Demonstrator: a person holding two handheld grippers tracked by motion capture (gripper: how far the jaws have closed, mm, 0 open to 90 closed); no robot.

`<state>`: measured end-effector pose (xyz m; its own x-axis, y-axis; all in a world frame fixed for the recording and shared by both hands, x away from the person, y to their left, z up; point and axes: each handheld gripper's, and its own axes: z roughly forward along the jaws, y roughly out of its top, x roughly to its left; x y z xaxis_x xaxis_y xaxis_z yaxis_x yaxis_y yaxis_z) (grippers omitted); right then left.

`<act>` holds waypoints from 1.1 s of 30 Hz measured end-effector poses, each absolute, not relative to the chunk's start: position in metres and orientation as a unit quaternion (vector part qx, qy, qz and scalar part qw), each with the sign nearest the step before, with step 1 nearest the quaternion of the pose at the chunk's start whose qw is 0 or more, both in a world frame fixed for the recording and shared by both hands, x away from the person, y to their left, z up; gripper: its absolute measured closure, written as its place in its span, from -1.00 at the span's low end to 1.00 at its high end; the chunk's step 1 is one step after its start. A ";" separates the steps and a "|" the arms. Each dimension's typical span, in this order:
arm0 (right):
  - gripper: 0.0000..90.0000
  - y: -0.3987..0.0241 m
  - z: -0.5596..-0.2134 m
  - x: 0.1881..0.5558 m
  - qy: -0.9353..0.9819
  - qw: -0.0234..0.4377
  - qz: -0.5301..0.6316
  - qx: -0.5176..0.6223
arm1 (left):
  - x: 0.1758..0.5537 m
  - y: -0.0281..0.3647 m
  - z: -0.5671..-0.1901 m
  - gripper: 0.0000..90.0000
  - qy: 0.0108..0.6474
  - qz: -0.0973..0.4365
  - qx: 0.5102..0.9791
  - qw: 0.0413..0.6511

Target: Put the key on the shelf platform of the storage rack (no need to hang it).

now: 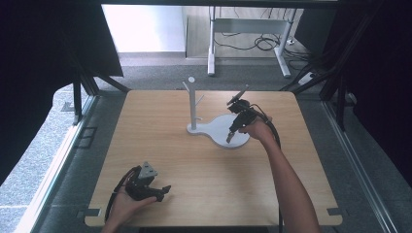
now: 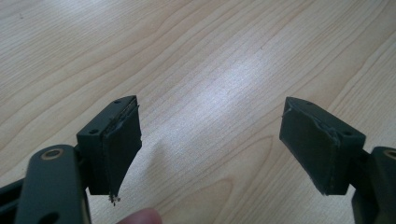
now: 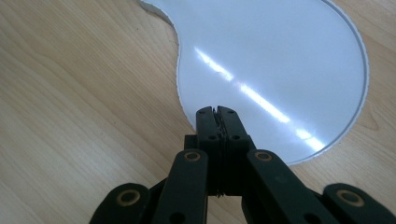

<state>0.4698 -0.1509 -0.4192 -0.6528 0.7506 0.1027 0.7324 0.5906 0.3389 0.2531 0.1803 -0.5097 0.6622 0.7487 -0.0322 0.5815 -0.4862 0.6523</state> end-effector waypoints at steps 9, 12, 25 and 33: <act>1.00 -0.142 -0.427 0.481 0.891 0.019 0.187 0.413 | 0.254 0.182 -0.510 -0.54 0.394 0.125 0.850 0.326; 1.00 -0.139 -0.431 0.483 0.893 0.019 0.183 0.411 | 0.254 0.183 -0.509 -0.54 0.396 0.126 0.848 0.328; 1.00 -0.143 -0.440 0.492 0.882 0.043 0.188 0.430 | 0.255 0.184 -0.510 -0.54 0.398 0.125 0.847 0.329; 1.00 -0.154 -0.453 0.497 0.872 0.052 0.187 0.449 | 0.254 0.182 -0.511 -0.54 0.394 0.125 0.850 0.326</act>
